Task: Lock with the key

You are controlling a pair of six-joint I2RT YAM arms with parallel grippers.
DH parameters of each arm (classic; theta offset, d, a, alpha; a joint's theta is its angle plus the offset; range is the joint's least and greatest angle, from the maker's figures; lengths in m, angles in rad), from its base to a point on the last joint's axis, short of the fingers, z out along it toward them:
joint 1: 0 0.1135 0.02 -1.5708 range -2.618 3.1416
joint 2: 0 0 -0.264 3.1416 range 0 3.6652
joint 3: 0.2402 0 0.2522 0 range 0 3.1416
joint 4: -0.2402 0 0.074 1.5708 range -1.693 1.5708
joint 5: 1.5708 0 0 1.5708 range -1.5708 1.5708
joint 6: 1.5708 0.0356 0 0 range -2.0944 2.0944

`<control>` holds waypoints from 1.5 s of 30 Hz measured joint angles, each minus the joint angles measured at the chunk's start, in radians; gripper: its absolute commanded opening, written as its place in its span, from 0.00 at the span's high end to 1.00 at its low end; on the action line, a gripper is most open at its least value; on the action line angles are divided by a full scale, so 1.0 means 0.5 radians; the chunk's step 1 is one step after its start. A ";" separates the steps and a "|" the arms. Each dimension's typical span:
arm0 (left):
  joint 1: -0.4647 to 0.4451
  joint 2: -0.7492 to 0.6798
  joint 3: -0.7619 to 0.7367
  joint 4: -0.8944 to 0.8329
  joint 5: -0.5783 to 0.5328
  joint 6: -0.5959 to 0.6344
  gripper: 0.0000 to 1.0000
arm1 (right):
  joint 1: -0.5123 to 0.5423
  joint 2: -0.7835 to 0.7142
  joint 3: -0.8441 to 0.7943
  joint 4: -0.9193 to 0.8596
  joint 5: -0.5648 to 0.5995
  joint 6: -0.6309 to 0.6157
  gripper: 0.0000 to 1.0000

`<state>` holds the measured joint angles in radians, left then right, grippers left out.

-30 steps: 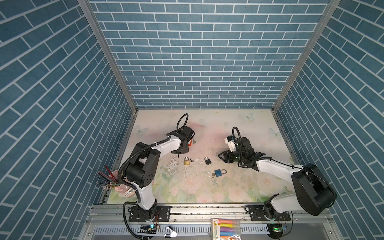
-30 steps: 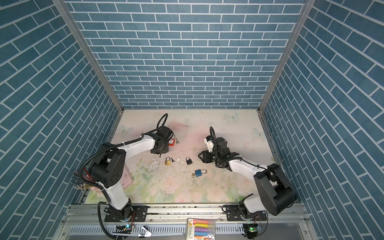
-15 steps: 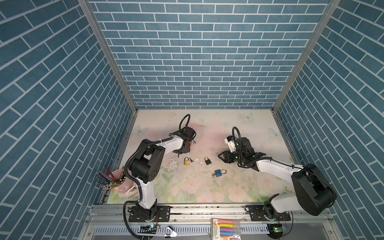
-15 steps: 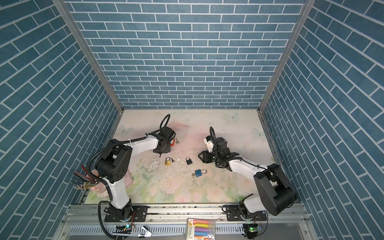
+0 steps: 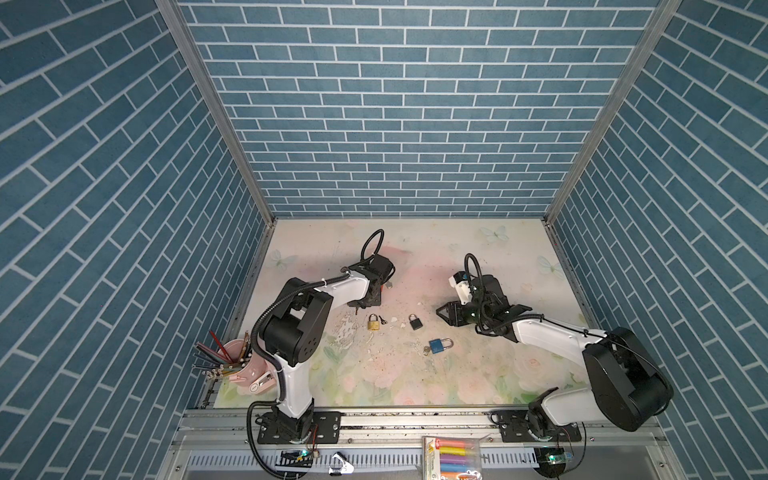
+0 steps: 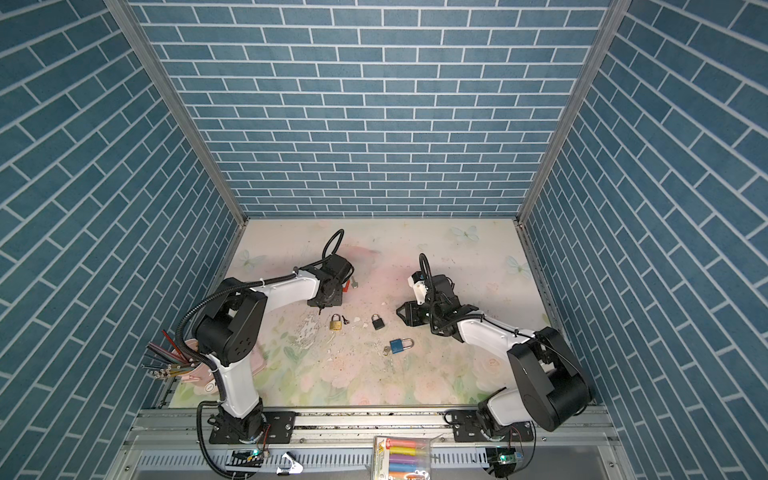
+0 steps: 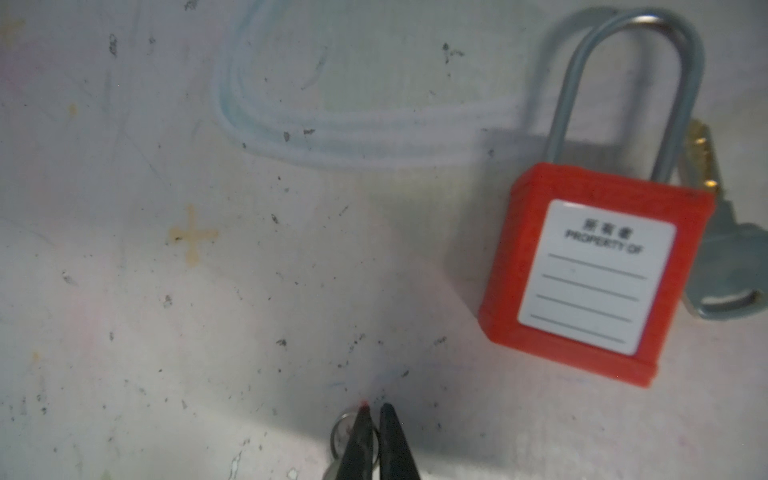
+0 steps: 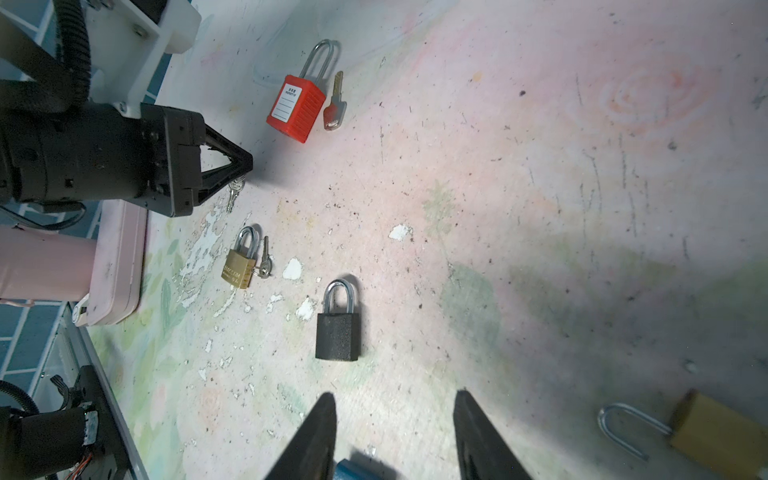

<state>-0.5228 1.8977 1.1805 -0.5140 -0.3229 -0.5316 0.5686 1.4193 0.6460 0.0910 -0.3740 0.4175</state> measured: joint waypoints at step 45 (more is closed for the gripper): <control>-0.123 0.092 0.021 -0.107 -0.421 0.114 0.79 | 0.000 0.034 0.000 0.014 -0.002 0.000 0.53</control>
<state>-0.5842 1.9438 1.1908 -0.5674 -0.5335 -0.4744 0.5686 1.4364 0.6460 0.0978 -0.3748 0.4175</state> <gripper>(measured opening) 0.227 0.469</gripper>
